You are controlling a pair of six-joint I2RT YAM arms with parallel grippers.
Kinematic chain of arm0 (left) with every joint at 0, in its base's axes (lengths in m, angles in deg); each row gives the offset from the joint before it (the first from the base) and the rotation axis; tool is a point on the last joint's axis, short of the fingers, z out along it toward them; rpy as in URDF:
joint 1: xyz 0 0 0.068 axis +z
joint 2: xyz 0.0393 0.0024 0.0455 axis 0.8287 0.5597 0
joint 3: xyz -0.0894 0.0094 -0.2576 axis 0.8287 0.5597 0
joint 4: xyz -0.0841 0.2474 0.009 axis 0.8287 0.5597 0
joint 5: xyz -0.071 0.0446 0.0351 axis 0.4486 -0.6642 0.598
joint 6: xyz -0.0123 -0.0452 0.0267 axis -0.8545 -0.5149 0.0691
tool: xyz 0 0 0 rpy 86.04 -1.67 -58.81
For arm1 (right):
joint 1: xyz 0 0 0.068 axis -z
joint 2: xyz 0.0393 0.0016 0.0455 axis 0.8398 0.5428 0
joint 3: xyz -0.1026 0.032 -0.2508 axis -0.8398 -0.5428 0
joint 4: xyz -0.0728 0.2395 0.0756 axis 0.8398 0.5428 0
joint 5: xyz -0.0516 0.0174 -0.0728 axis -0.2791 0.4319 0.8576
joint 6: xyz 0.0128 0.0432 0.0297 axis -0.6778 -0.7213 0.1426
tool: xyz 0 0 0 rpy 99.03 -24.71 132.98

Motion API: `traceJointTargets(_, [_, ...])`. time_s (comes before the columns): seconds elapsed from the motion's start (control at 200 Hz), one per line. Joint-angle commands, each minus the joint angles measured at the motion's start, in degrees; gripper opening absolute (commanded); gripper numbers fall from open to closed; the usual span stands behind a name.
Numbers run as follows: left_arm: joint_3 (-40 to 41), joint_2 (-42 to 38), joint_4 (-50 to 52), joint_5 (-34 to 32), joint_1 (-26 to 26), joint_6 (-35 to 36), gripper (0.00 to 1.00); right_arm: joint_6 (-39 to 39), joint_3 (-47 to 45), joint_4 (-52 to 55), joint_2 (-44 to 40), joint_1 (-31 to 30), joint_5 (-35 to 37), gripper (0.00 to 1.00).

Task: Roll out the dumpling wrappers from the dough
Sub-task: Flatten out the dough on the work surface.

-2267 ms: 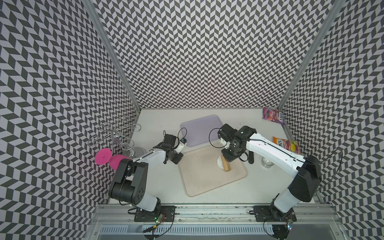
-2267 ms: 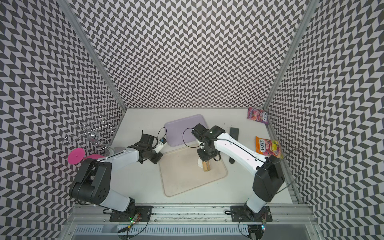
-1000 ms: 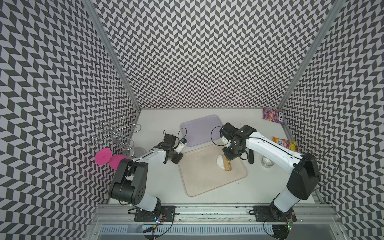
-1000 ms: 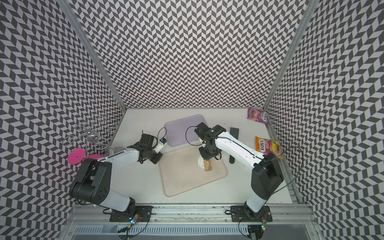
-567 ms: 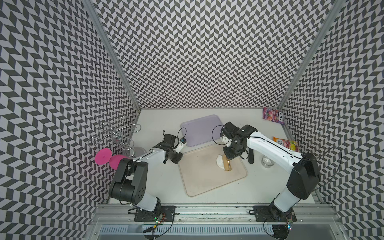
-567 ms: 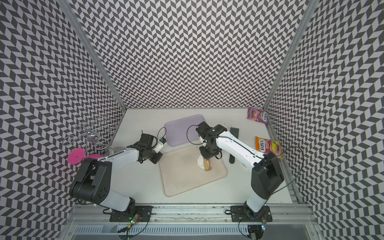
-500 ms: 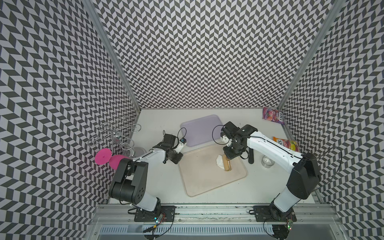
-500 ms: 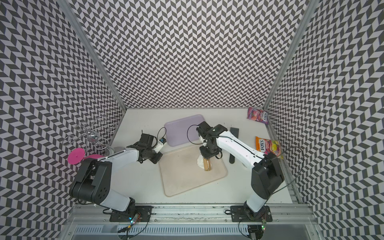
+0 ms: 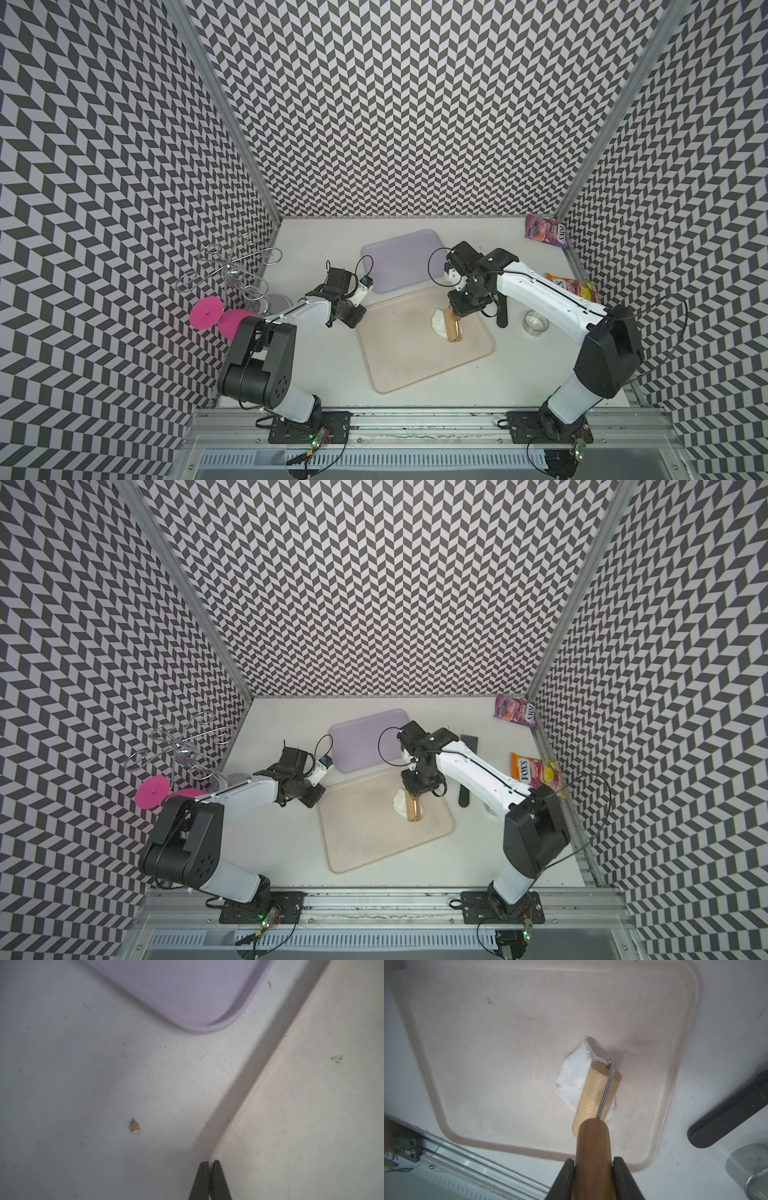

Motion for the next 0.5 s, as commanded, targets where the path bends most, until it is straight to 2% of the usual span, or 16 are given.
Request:
traceJointTargets(0.0, [2.59, 1.5, 4.68, -5.59, 1.0, 4.3, 0.0, -2.27, -10.2, -8.81, 11.57, 0.59, 6.64, 0.0])
traceJointTargets(0.165, [4.71, 0.08, 5.58, -8.24, 3.67, 9.39, 0.0, -2.41, -10.99, -8.68, 10.37, 1.48, 7.24, 0.0])
traceJointTargets(0.361, [6.06, -1.74, 6.31, -8.42, 7.5, 13.22, 0.0, -2.13, -11.78, -9.2, 7.76, 1.84, 5.34, 0.0])
traceJointTargets(0.431, [6.05, -2.23, 6.47, -7.6, 7.97, 13.31, 0.0, -0.7, -11.46, -9.69, 6.18, 1.68, 2.51, 0.0])
traceJointTargets(0.496, [5.75, -2.58, 6.73, -5.49, 7.92, 13.16, 0.0, 1.07, -10.57, -11.12, 3.87, 1.45, -3.85, 0.0])
